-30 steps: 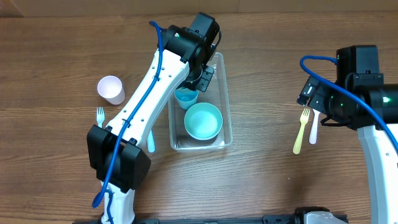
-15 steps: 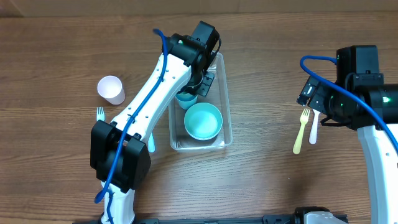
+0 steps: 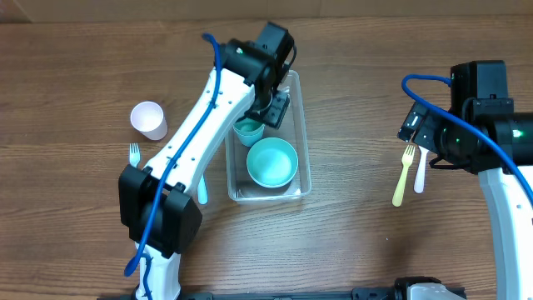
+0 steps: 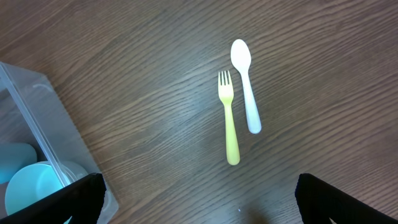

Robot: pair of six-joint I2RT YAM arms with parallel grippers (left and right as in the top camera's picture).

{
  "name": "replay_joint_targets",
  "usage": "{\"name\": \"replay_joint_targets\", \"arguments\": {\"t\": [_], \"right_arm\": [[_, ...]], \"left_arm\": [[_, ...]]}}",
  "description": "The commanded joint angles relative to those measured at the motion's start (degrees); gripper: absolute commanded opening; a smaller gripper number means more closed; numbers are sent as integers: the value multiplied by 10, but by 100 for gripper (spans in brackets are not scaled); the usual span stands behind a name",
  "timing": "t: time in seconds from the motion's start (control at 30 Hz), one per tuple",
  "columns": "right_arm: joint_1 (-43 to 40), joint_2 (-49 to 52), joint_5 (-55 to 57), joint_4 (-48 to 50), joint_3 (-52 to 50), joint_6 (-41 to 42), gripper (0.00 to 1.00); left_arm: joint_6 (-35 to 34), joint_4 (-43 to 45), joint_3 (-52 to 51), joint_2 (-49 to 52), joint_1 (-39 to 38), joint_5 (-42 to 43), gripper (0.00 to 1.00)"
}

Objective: Pack container
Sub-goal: 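Carry the green cup into the container onto the light-blue cup, release, then move the left gripper back over the pink cup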

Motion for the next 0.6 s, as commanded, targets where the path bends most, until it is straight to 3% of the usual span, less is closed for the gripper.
{"name": "replay_joint_targets", "arguments": {"t": [0.0, 0.17, 0.57], "right_arm": [[-2, -2, 2, 1, 4, 0, 100], [-2, -2, 2, 1, 4, 0, 100], [-2, -2, 2, 1, 4, 0, 100]], "left_arm": [[-37, -58, 122, -13, 21, -36, 65], [-76, -163, 241, -16, 83, -50, 64], [-110, -201, 245, -28, 228, -53, 60]]}}
